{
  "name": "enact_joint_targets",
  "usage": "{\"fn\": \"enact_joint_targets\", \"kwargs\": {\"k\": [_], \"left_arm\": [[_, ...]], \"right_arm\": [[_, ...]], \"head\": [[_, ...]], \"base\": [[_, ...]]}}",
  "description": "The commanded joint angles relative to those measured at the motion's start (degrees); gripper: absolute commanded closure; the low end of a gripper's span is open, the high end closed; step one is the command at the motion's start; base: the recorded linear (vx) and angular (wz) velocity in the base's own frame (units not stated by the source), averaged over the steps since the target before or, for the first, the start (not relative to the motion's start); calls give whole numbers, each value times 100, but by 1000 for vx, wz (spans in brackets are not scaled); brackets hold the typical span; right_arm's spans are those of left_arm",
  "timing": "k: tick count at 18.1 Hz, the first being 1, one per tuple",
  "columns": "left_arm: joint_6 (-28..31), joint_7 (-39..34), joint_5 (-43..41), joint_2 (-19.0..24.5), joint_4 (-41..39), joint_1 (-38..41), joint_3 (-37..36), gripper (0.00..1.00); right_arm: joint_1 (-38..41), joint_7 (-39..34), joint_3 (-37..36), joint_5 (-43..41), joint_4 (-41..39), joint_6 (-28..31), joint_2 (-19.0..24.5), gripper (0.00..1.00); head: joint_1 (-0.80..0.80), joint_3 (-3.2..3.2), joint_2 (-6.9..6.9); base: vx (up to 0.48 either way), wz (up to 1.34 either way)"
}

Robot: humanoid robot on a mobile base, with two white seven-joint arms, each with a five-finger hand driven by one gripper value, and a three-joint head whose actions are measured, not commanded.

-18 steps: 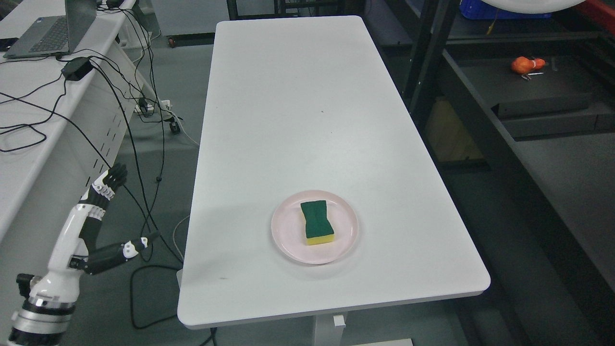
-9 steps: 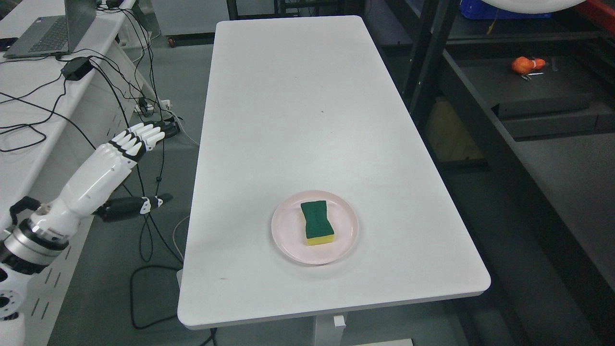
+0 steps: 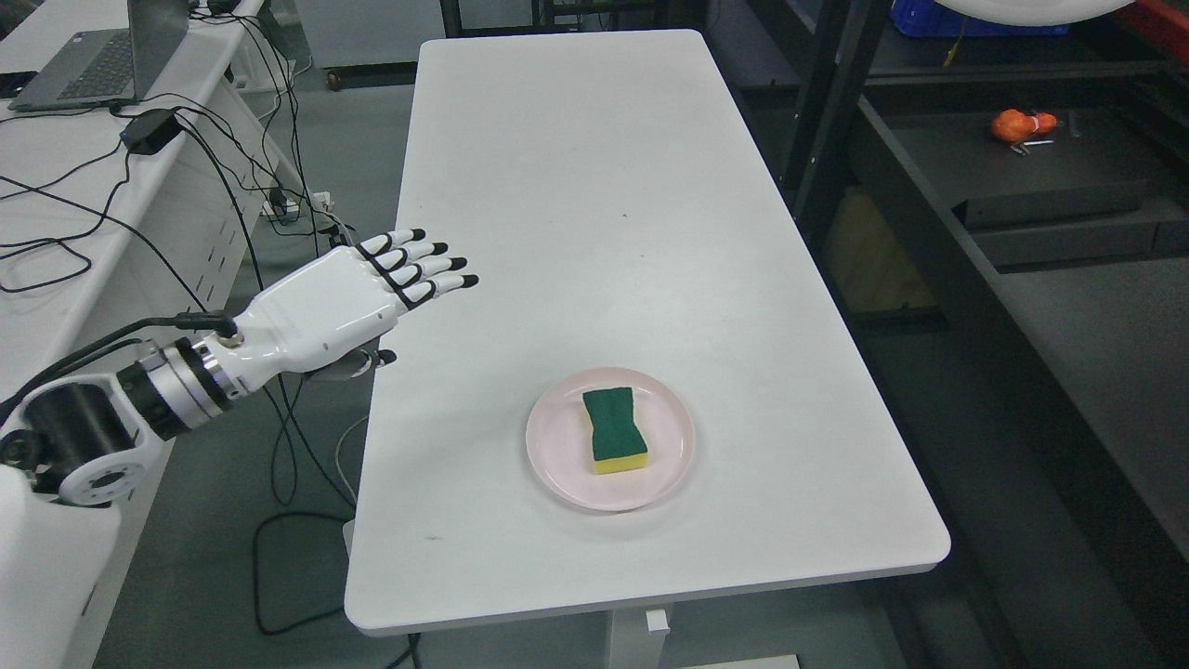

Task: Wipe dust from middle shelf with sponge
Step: 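Raise the left hand and reach toward the sponge on the pink plate, then lower the left hand onto the green-yellow sponge and close fingers around it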

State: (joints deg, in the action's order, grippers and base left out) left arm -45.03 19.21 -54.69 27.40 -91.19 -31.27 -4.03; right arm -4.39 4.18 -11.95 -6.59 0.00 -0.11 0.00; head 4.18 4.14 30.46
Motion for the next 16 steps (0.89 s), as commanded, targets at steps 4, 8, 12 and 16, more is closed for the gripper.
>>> {"fn": "enact_joint_targets", "kwargs": {"k": [4,8,12,16], "left_arm": [[3,-5,-1438,-1192,277,-688,-2662,4],[3,-14,-2026,-1570,628,-626,-2867,4],[3,-5,-2265,-1747,770,-652,-2858,5],[3,249,-2266,-1685,822,-617,-2770,6]], "right_arm": [[0,-5,0,0,-100,415,-100,0],[0,3,0,0,-100,415,-100,0],[0,-5,0,0,-100,415,-100,0],[0,3,0,0,-100,415,-100,0]], "head": [[0,0,0],[0,0,0],[0,0,0],[0,0,0]], "base": [[0,0],[0,0],[0,0],[0,0]]}}
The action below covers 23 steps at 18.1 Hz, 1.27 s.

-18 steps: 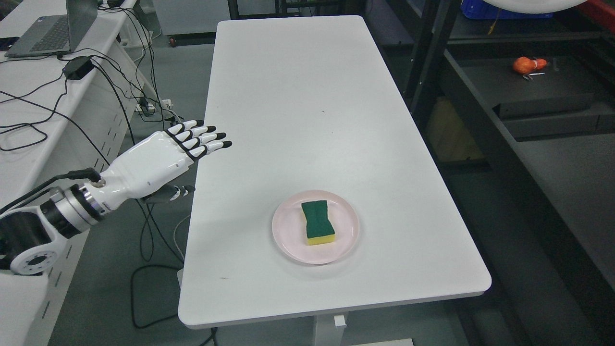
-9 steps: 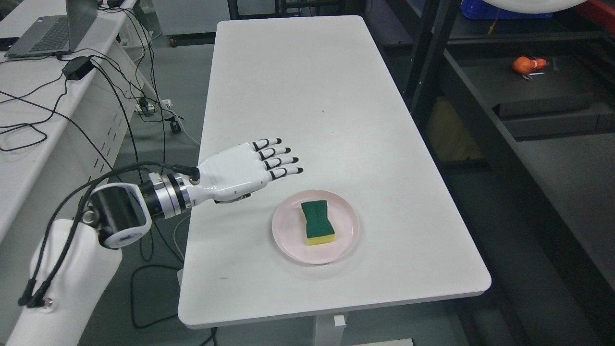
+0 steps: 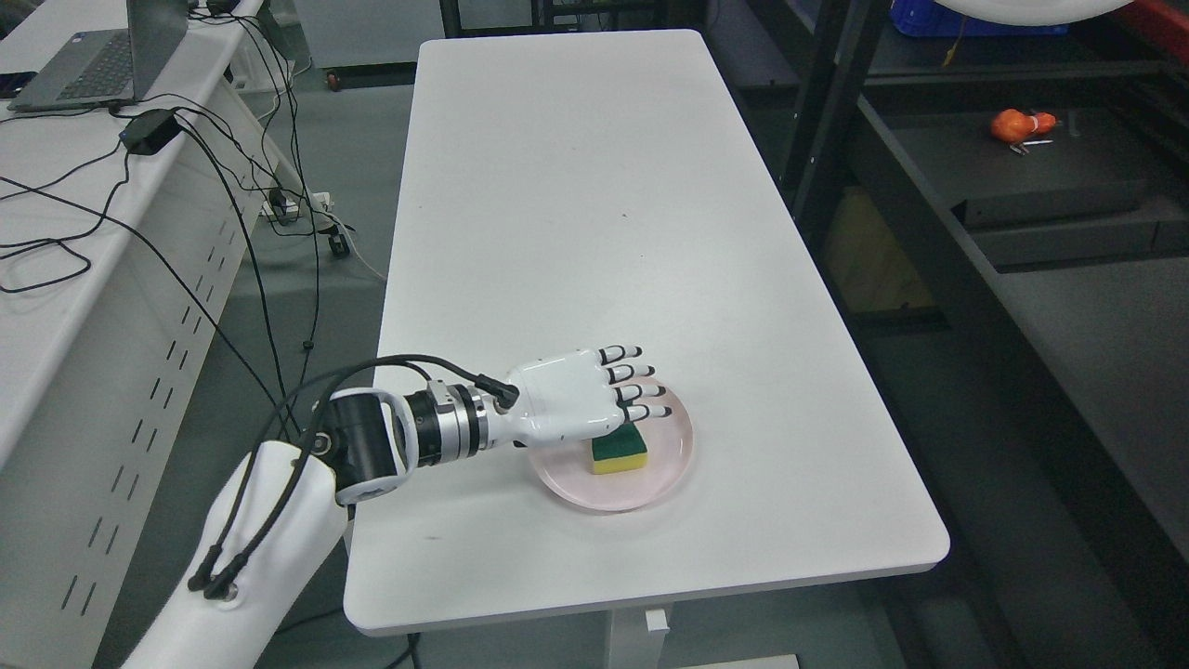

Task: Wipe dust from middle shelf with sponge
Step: 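Lower the left hand onto the green-yellow sponge and close fingers around it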

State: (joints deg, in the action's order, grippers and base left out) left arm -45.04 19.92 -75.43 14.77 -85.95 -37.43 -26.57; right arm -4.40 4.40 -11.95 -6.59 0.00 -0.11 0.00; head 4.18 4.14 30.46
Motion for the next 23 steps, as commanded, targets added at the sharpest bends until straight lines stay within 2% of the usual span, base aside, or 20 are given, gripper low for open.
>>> {"fn": "enact_joint_targets", "kwargs": {"k": [1,10,18,23], "left_arm": [[4,214,-191,-423,298,17,-455,6],[4,240,-191,-97,219,122,213,7],[4,319,-191,-185,342,-36,108,8],[4,328,-200,-334,719,-124,-50,11]], "right_arm": [[0,-27,0,0,-100,415,-100,0],[0,-27,0,0,-100,415,-100,0],[0,-27,0,0,-100,415,-100,0],[0,-27,0,0,-100,415,-100,0]], "head": [[0,0,0],[0,0,0],[0,0,0],[0,0,0]], "base": [[0,0],[0,0],[0,0],[0,0]]}}
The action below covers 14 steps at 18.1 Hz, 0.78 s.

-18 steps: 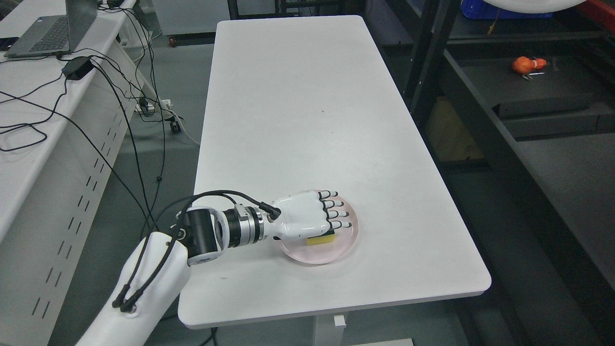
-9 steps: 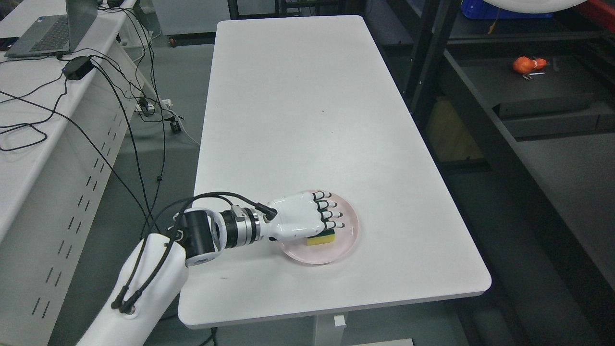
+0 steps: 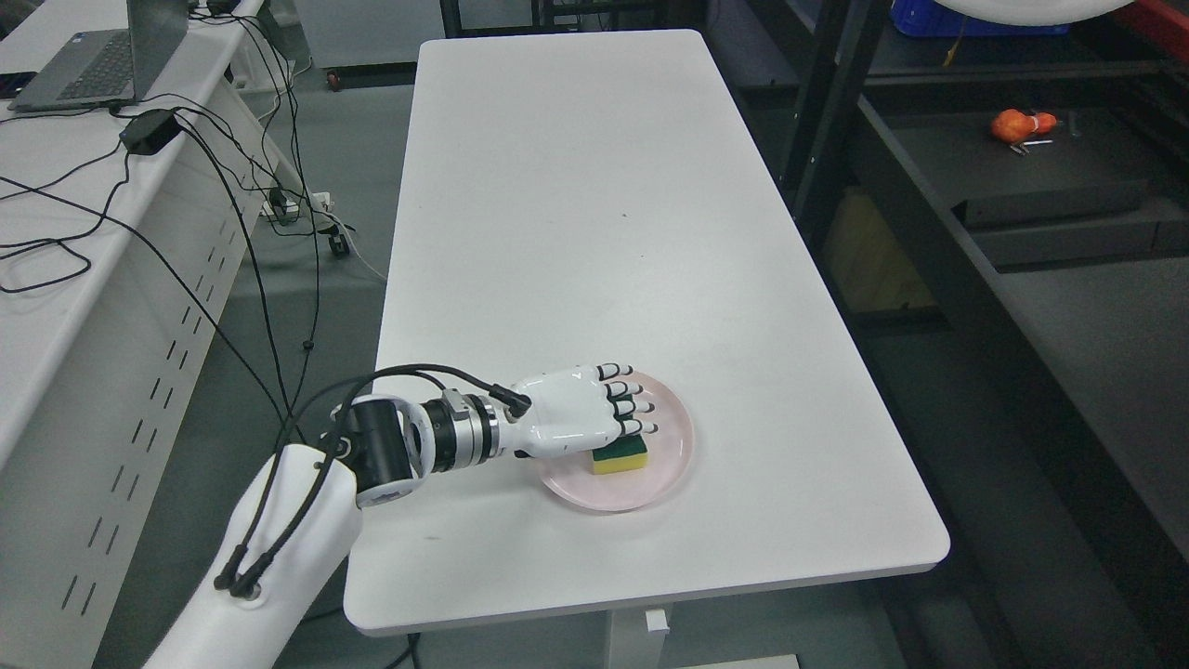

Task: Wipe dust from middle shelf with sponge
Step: 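Lower the left hand onto the green-yellow sponge and close fingers around it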

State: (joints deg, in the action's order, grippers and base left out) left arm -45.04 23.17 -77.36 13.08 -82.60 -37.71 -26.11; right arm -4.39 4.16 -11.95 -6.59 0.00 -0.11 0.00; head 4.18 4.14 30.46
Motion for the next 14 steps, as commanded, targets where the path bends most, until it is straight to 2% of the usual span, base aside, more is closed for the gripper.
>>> {"fn": "enact_joint_targets", "kwargs": {"k": [1,8,14], "left_arm": [[4,3,-7,-209,490,-114,-96,11],[4,3,-253,-526,947,-281,-122,14],[4,47,-245,-517,1123,-167,-26,31]], "right_arm": [[0,6,0,0,-100,424,-100,0],[0,6,0,0,-100,415,-100,0],[0,-3,0,0,-100,415,-100,0]], "head": [[0,0,0],[0,0,0],[0,0,0]], "base": [[0,0],[0,0],[0,0]]}}
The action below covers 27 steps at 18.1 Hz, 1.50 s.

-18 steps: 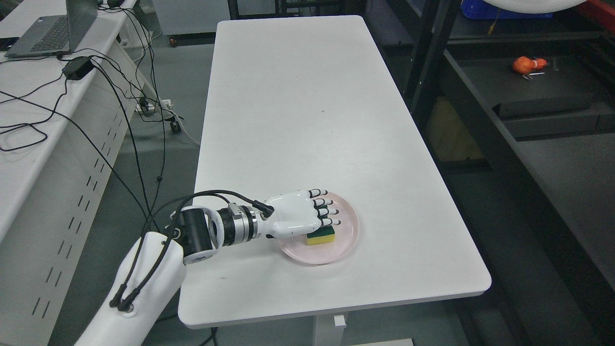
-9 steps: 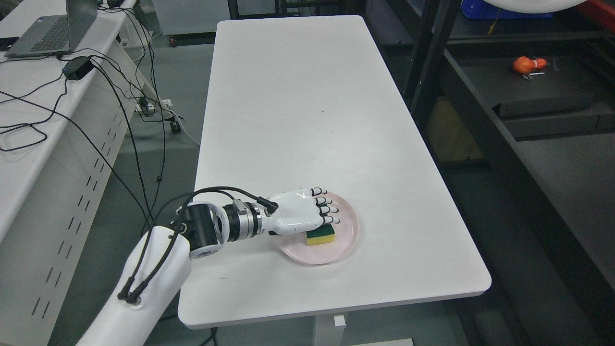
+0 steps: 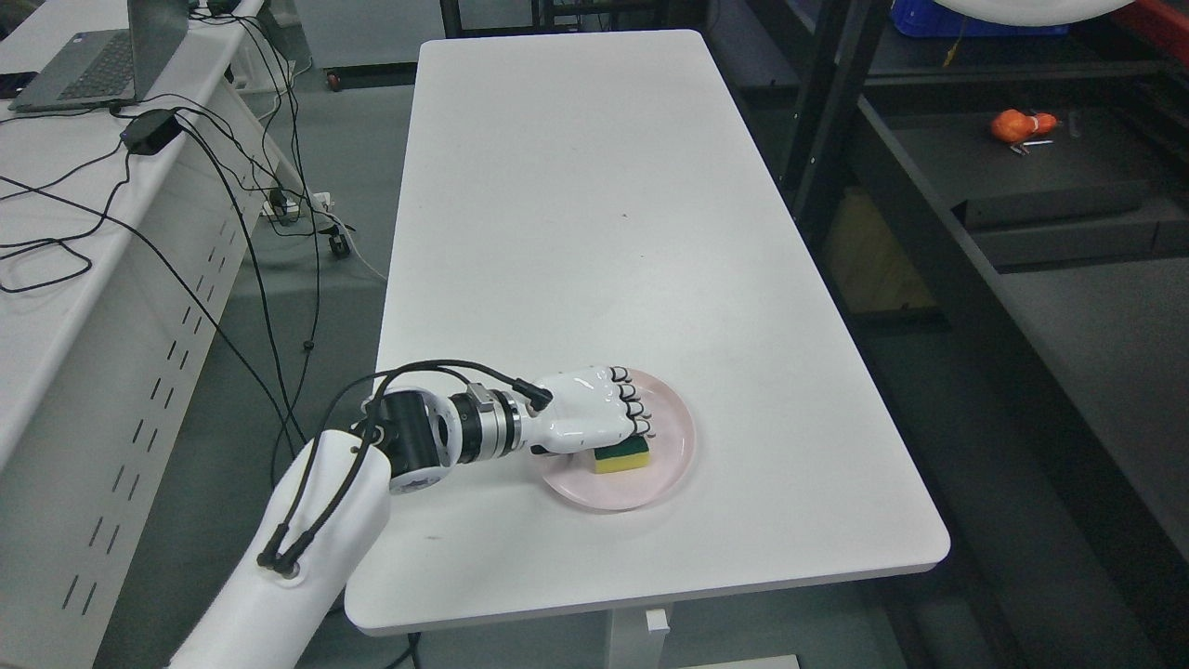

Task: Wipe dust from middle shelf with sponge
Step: 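Lift the sponge off the plate with the left hand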

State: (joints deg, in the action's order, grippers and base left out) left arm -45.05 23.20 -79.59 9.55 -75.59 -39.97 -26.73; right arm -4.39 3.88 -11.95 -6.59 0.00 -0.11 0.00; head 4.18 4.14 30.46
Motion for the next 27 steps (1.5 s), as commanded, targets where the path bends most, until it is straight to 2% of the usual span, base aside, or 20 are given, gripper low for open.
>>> {"fn": "enact_joint_targets", "kwargs": {"k": [1,5,8,13,15,17,20,23,25,27], "left_arm": [[5,44,-21,-172,431,59,115,35],[5,44,49,-199,422,50,457,52],[5,44,171,-225,422,85,774,61],[5,36,1900,-164,387,305,1056,91],[5,35,2280,-207,335,402,1650,100],[5,35,2491,-234,221,393,2231,100],[5,27,3780,-216,167,480,2751,100],[5,18,4713,-251,27,648,3418,100],[5,27,5363,-488,-244,849,3866,100],[5,18,5611,-698,-517,1051,4192,100]], "right_arm": [[0,25,0,0,-100,415,-100,0],[0,34,0,0,-100,415,-100,0],[0,34,0,0,-100,415,-100,0],[0,34,0,0,-100,415,-100,0],[0,25,0,0,-100,415,-100,0],[0,34,0,0,-100,415,-100,0],[0,25,0,0,-100,415,-100,0],[0,25,0,0,-100,415,-100,0],[0,25,0,0,-100,415,-100,0],[0,34,0,0,-100,415,-100,0]], "head": [[0,0,0],[0,0,0],[0,0,0],[0,0,0],[0,0,0],[0,0,0],[0,0,0],[0,0,0],[0,0,0],[0,0,0]], "base": [[0,0],[-2,15],[-1,8],[0,0],[0,0],[0,0],[0,0],[1,-12],[-4,14],[-15,32]]}}
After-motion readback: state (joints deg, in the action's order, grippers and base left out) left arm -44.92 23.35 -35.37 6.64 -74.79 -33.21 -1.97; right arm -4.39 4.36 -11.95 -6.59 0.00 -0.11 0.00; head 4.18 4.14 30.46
